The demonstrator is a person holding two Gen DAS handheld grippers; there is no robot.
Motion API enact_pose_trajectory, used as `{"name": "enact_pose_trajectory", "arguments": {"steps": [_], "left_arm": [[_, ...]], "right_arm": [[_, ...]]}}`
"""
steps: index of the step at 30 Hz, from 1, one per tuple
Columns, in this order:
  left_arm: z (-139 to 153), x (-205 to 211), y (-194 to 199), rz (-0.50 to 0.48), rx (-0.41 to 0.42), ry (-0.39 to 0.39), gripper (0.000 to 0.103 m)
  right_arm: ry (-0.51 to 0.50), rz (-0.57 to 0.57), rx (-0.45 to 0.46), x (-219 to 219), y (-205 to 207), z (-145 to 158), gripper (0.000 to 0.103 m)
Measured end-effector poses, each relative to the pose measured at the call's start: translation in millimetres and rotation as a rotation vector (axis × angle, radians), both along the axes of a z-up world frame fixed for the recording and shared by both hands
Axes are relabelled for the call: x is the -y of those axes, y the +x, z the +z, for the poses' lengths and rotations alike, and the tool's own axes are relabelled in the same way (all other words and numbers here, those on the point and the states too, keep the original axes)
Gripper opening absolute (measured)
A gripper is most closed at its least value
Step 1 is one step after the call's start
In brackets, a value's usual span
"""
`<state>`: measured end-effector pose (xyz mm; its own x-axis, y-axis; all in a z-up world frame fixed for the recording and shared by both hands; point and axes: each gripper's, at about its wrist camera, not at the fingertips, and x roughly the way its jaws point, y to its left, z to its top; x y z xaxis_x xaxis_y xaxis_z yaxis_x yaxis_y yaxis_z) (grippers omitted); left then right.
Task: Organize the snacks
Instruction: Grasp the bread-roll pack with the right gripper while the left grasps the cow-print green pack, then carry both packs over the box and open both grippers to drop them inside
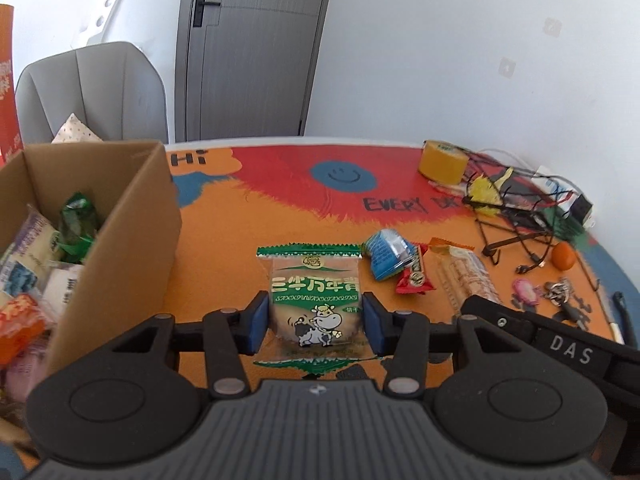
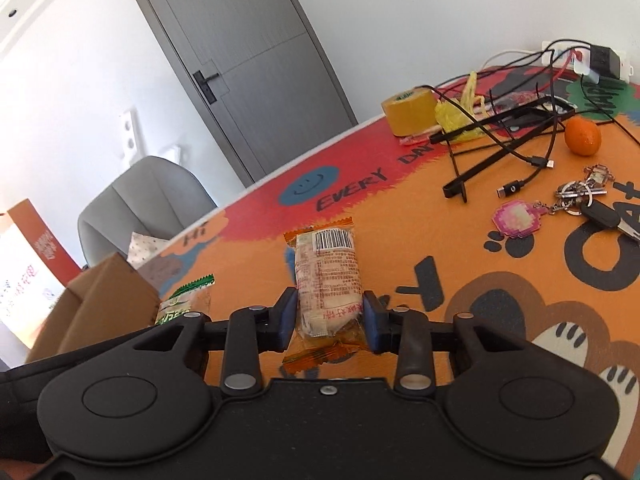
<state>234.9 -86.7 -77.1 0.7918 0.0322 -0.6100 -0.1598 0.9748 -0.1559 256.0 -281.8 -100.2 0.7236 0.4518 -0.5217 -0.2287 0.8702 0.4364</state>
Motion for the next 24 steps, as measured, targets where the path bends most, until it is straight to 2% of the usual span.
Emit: {"name": "enact_pose_trajectory", "arguments": {"steps": [12, 18, 24], "left_arm": [[46, -31, -49, 0.065, 0.113, -0.011, 0.048], [61, -65, -74, 0.138, 0.144, -0.016, 0.048], [64, -102, -96, 0.212, 0.159, -0.033, 0.048]], "right_arm": [[0.032, 0.091, 0.109, -37, -35, 52, 0.035], [0.036, 0.146, 0.15, -64, -49, 70, 0.035], [0.032, 0.198, 0.159, -97, -56, 78, 0.035]]}}
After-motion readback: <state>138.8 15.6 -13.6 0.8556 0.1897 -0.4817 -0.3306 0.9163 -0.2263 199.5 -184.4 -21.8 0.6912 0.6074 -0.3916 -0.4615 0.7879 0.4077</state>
